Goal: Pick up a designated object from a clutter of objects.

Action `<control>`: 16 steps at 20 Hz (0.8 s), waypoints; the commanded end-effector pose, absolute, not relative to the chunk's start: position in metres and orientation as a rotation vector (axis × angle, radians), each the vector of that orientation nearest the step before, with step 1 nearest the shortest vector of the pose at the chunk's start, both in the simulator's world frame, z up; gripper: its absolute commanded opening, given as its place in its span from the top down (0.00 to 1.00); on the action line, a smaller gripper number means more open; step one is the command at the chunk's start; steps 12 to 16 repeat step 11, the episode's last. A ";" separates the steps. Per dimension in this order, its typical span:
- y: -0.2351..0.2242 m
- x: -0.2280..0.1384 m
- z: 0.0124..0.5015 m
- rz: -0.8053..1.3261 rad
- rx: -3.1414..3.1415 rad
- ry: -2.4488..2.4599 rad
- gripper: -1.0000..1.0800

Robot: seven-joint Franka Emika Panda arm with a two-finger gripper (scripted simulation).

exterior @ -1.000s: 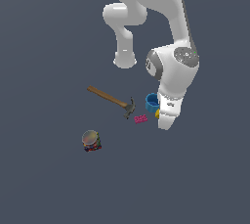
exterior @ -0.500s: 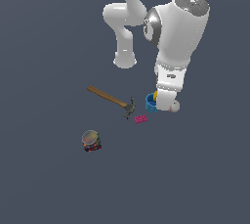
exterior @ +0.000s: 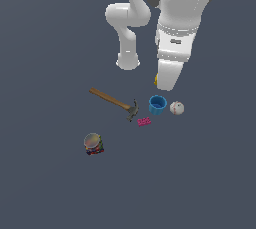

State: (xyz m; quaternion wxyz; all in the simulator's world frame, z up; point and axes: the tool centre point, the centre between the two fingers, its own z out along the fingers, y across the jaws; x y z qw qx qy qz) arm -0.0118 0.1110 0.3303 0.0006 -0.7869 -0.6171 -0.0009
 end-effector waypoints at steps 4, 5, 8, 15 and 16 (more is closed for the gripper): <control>0.103 -0.013 0.360 -0.001 -2.472 -1.937 1.00; 0.102 -0.013 0.363 -0.001 -2.472 -1.937 1.00; 0.100 -0.012 0.370 -0.001 -2.473 -1.937 1.00; 0.100 -0.012 0.372 0.000 -2.473 -1.937 1.00; 0.100 -0.012 0.372 0.000 -2.473 -1.937 1.00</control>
